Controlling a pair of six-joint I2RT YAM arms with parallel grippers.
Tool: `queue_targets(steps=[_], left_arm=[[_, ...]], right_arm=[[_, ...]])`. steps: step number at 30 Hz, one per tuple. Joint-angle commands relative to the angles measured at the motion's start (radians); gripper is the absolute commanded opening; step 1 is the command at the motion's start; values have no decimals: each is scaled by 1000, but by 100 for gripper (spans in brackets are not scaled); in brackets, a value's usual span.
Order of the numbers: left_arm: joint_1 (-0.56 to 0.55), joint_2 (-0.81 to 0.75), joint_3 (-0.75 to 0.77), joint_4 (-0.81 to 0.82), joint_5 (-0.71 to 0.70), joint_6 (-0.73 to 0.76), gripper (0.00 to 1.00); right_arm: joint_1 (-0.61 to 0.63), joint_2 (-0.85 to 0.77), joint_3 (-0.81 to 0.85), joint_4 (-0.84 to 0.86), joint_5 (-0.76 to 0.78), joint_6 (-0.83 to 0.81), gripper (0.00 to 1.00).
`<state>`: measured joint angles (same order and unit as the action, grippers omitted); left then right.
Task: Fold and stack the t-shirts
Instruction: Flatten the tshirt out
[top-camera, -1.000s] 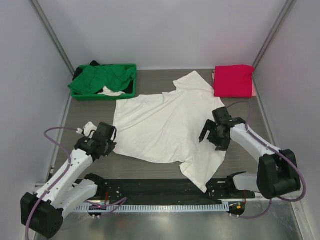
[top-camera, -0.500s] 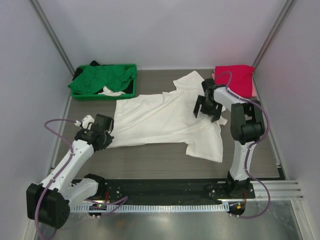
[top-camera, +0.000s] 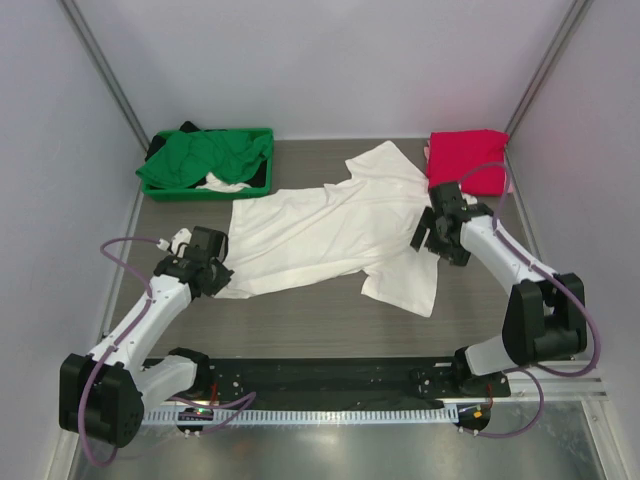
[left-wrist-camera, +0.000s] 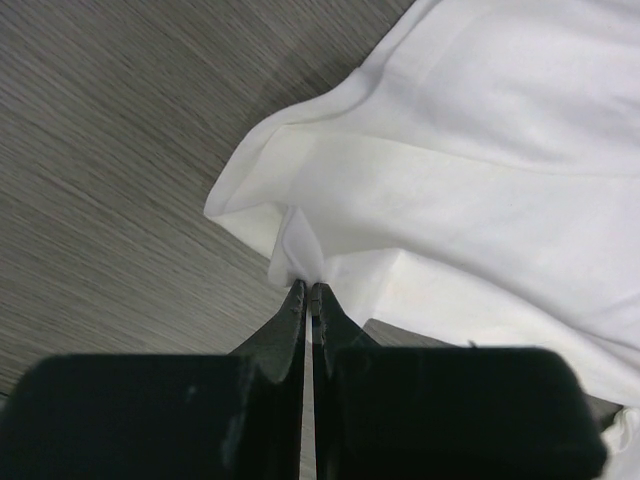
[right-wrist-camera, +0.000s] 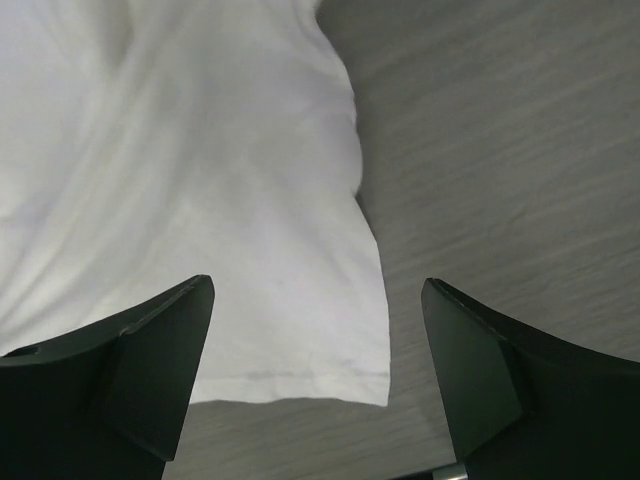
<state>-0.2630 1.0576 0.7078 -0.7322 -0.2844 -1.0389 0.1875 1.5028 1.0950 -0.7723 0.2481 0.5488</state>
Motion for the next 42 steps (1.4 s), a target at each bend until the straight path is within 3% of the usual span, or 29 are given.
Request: queue_targets(steps=[1, 6, 11, 14, 18, 20, 21, 22, 26, 36, 42], left_arm=[[4, -4, -8, 44, 22, 10, 0], [2, -24, -19, 47, 36, 7, 0], [2, -42, -28, 43, 40, 7, 0], [4, -51, -30, 42, 37, 4, 0], [2, -56, -28, 28, 31, 7, 0], [2, -64, -28, 22, 28, 10, 0], [4, -65, -27, 16, 28, 10, 0], [2, -70, -25, 10, 30, 10, 0], [2, -108, 18, -53, 56, 17, 0], [4, -283, 156, -274, 191, 33, 0], [2, -366, 202, -407, 243, 56, 0]], right_arm=[[0, -102, -190, 44, -58, 135, 90], [7, -223, -378, 113, -153, 210, 82], [39, -263, -454, 131, -216, 241, 76], [64, -250, -491, 154, -227, 250, 64], [81, -230, -529, 183, -225, 241, 31], [81, -239, -534, 188, -225, 238, 19], [82, -254, -531, 185, -228, 235, 4], [82, -263, -526, 171, -231, 234, 1], [81, -363, -480, 79, -224, 238, 1], [82, -661, -91, -324, -153, 240, 1], [82, -788, 6, -485, -141, 252, 1]])
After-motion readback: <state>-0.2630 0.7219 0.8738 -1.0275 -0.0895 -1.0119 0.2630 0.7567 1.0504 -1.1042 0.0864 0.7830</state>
